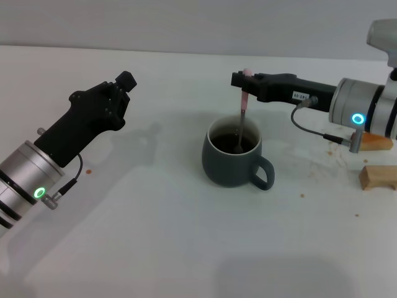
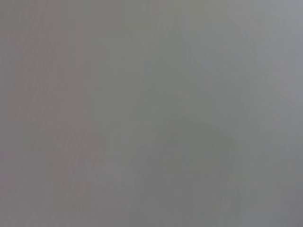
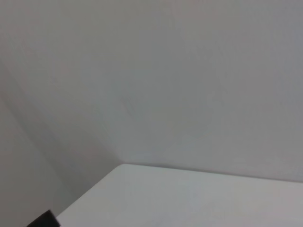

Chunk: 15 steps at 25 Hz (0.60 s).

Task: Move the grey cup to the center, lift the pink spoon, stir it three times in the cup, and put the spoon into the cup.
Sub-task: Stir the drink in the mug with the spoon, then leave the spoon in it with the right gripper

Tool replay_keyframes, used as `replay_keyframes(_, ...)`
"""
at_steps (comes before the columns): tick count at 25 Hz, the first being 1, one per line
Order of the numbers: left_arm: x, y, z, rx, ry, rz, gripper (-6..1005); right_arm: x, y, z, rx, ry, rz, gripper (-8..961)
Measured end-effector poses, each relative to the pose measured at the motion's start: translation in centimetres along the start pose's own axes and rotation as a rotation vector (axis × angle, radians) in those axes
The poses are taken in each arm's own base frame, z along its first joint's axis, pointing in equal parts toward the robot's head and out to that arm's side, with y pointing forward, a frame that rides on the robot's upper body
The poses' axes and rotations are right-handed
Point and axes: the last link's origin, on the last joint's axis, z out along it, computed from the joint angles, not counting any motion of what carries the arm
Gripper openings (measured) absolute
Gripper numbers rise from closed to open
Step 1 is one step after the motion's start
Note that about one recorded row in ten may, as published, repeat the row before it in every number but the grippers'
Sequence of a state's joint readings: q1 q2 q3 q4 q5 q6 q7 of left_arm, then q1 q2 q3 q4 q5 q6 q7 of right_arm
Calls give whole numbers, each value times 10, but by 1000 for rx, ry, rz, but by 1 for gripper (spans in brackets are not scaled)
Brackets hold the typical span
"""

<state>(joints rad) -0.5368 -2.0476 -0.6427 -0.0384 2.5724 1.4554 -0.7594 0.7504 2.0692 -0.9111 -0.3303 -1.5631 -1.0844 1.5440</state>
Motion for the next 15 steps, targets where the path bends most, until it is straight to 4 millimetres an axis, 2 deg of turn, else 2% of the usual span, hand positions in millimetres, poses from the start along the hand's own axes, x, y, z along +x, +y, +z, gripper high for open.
replay_keyframes(15, -2, -1, -6, 16, 2, -6, 15, -19, 7, 17, -9, 9, -31, 86)
